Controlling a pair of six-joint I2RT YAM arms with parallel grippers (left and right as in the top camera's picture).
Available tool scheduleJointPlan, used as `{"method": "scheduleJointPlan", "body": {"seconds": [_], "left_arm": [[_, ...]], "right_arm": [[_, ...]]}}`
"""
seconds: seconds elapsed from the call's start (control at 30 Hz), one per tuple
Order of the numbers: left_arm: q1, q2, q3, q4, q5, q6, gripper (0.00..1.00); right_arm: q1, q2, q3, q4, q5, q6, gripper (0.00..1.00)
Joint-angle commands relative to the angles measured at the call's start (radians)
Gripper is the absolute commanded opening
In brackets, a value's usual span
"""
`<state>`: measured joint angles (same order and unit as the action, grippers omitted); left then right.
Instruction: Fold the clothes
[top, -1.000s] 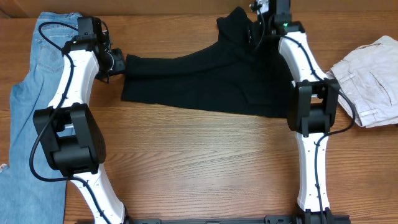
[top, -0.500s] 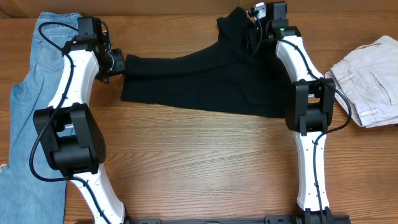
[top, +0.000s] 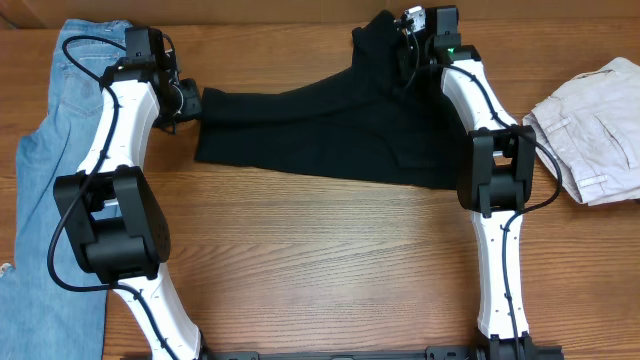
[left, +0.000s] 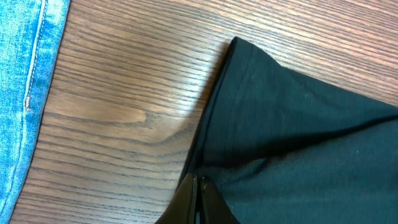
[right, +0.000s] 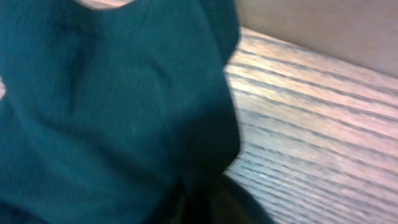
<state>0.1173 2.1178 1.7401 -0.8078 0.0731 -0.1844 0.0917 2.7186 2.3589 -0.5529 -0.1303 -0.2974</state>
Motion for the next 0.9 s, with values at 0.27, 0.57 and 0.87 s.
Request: {"method": "scheduleJointPlan", "body": {"seconds": [0.27,0.57,0.87], "left_arm": [[-0.002,0.011,0.007,0.000,-0.013,-0.014,0.04],[-0.002,0.011,0.007,0.005,-0.013,-0.014,0.04],[0.000,0.011,0.007,0.003,-0.013,-0.013,0.04]], "right_arm": [[-0.003,-0.160,0.024,-0.085,0.208,0.066,0.04],[-0.003,-0.304,0.025,-0.205,0.208,0.066,0.07],[-0.003,-0.317,0.025,-0.385,0.224,0.066,0.04]]}}
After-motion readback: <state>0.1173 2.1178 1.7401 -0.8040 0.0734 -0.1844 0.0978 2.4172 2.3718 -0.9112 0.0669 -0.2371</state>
